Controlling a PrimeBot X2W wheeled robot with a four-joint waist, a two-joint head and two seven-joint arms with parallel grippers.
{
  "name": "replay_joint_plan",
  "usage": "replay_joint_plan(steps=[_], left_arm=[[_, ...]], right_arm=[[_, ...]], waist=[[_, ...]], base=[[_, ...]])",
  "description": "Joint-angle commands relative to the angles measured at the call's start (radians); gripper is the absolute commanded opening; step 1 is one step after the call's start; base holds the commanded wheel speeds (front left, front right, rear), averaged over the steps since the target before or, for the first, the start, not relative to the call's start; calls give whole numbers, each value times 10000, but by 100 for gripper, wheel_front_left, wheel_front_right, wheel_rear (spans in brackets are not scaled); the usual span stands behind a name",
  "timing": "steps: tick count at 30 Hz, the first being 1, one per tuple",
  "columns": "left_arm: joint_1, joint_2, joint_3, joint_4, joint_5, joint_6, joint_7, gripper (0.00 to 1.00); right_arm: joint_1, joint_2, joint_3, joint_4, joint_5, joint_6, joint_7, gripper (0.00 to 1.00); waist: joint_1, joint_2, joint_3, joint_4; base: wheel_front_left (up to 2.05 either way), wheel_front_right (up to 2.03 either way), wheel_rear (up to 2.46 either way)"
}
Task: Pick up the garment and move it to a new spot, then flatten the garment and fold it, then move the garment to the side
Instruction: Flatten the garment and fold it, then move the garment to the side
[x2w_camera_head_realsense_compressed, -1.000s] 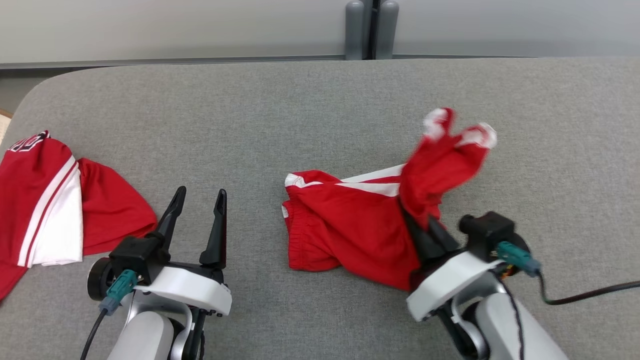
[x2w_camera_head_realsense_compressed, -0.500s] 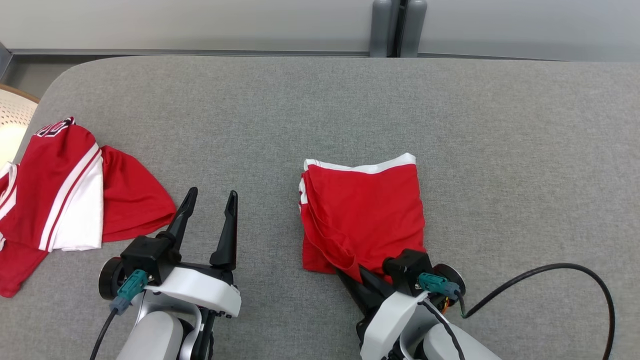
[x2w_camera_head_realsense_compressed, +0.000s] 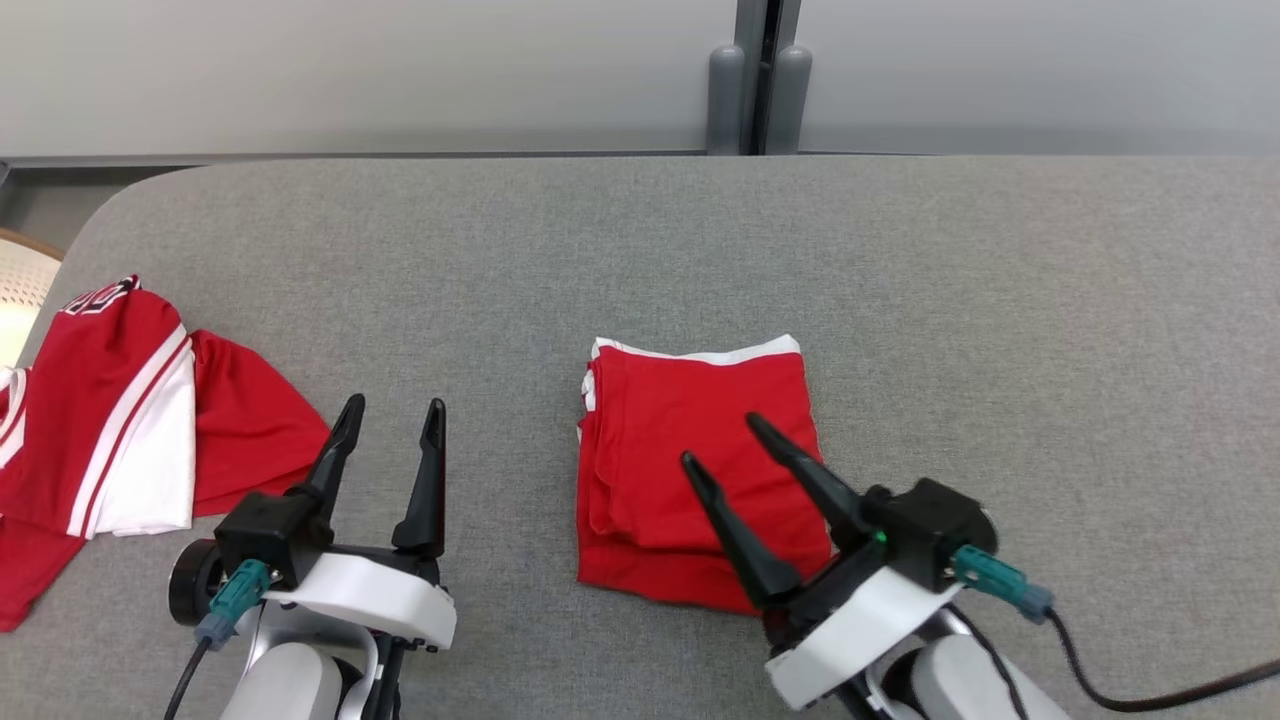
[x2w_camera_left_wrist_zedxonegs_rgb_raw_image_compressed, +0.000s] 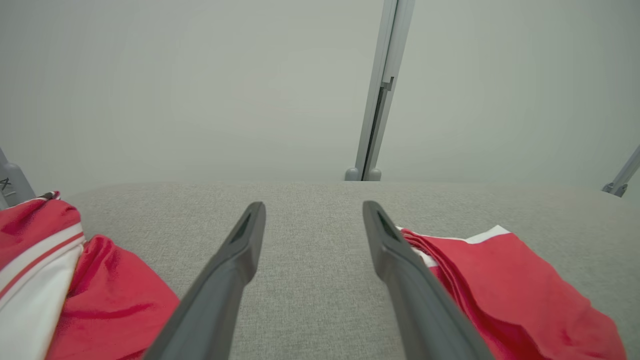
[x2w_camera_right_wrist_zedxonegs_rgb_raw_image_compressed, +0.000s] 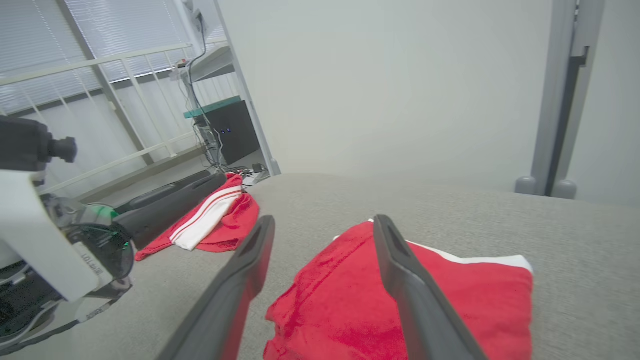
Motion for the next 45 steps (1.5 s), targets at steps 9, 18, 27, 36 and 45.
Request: replay_joint_plan(steps=[9,18,27,36,45], left_arm=[[885,506,310,-519,-126,345,170,100],[1716,728,283,-1082,-205,543,529,100],[2503,904,153,-1490,-239,717,811,100],[2853,1051,160,-1545,-264,867,916,100],[2887,1062,115,-1529,-343,884,931,100]], right_arm=[[1738,-94,-3959,-1404,-1141,-2,256,100],[2970,-152,-5785,-2075,-1622,0,858,100],[4007,-107,-5987,-2660,-1818,-2,1455,100],[4421,-149,-5958,-2854,-1877,0,1744,100],[4499,-117,-5947,-2875,-1864,0,1810,100]], waist=[[0,0,-934,-521],[0,0,-1653,-680],[0,0,-2274,-669],[0,0,-2494,-643],[0,0,-2483,-607]], base=[[0,0,0],[0,0,0],[0,0,0],[0,0,0],[0,0,0]])
